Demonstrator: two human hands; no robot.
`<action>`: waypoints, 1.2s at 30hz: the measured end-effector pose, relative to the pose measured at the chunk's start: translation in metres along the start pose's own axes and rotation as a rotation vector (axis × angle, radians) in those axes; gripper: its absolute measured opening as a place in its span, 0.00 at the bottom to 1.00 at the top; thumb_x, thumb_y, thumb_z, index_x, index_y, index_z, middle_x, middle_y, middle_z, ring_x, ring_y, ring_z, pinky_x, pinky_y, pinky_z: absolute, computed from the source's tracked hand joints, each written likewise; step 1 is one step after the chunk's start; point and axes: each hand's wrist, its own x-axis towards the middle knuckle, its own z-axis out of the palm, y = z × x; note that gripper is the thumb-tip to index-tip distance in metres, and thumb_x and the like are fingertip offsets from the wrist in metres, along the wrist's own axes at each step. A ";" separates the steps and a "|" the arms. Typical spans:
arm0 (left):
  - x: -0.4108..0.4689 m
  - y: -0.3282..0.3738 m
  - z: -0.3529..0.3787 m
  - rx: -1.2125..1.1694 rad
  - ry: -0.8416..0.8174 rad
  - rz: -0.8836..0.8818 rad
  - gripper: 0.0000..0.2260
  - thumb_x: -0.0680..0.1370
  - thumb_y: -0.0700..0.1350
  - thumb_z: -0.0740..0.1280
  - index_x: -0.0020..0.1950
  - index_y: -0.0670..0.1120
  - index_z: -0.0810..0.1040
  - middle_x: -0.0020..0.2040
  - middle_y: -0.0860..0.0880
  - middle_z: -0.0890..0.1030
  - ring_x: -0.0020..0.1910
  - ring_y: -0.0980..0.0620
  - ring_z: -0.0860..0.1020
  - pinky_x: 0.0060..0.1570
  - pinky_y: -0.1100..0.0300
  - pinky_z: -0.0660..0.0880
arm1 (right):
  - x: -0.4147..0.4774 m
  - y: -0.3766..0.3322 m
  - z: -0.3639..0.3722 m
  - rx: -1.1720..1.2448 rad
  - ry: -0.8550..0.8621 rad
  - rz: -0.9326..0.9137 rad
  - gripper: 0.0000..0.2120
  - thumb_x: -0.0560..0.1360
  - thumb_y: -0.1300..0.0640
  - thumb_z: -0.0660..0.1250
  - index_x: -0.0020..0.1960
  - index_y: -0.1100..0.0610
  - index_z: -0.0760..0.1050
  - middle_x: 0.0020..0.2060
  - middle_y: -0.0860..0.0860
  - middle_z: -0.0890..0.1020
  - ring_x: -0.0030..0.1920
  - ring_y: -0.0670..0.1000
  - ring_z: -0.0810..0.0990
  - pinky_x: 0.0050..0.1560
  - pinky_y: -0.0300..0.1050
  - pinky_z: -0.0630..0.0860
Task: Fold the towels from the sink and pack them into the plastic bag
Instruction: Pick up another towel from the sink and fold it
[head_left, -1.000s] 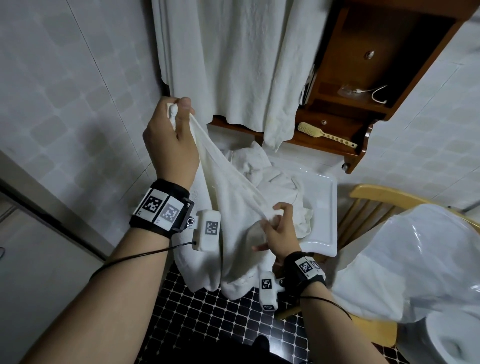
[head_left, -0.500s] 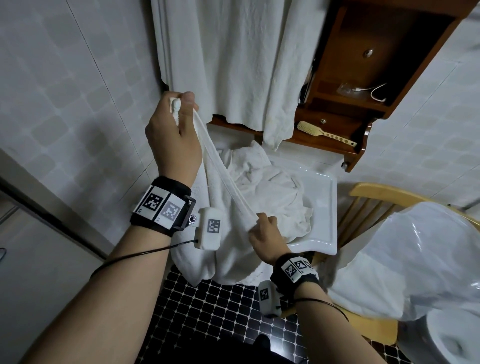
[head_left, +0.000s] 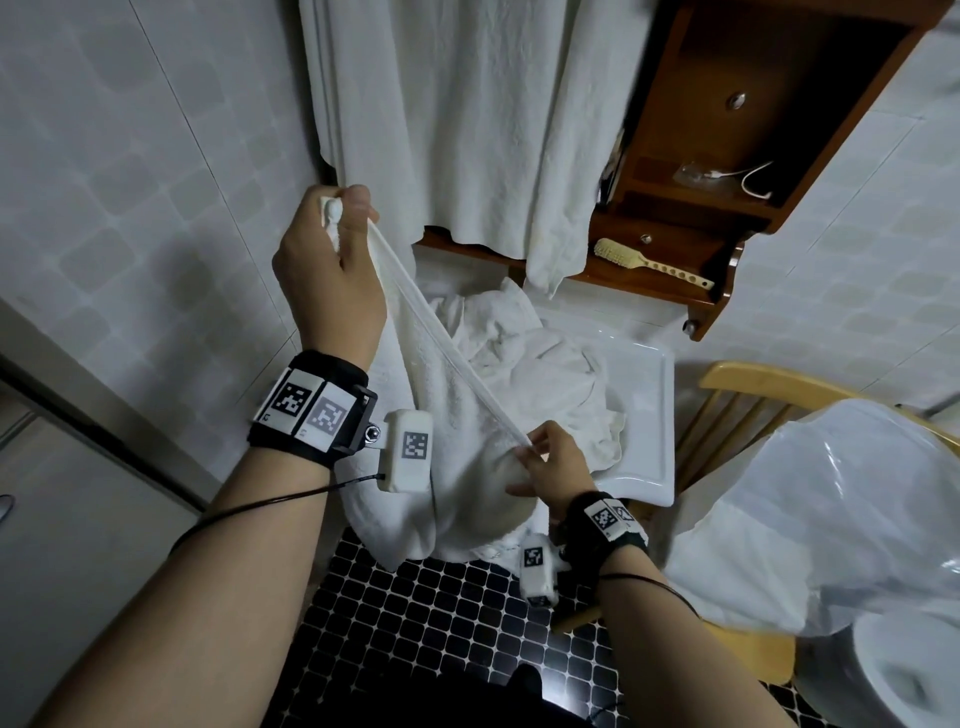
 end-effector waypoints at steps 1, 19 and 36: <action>0.001 -0.003 -0.001 -0.003 -0.006 -0.013 0.17 0.86 0.53 0.63 0.51 0.41 0.82 0.41 0.60 0.81 0.40 0.63 0.78 0.45 0.72 0.69 | -0.001 -0.003 -0.002 0.064 0.040 0.015 0.08 0.78 0.63 0.73 0.49 0.59 0.73 0.50 0.56 0.75 0.48 0.61 0.80 0.37 0.62 0.86; -0.077 -0.144 -0.021 0.981 -0.971 -0.511 0.12 0.77 0.38 0.64 0.58 0.43 0.82 0.57 0.40 0.84 0.54 0.38 0.83 0.51 0.52 0.80 | -0.030 -0.084 -0.020 0.155 0.453 -0.217 0.13 0.69 0.54 0.68 0.50 0.47 0.87 0.32 0.44 0.85 0.37 0.49 0.86 0.43 0.55 0.86; -0.112 -0.067 0.041 0.054 -1.010 -0.242 0.12 0.79 0.47 0.74 0.43 0.51 0.71 0.41 0.52 0.79 0.40 0.52 0.79 0.34 0.65 0.71 | -0.054 -0.125 -0.019 0.011 0.385 -0.482 0.08 0.68 0.53 0.71 0.45 0.47 0.86 0.39 0.44 0.85 0.36 0.47 0.85 0.40 0.54 0.85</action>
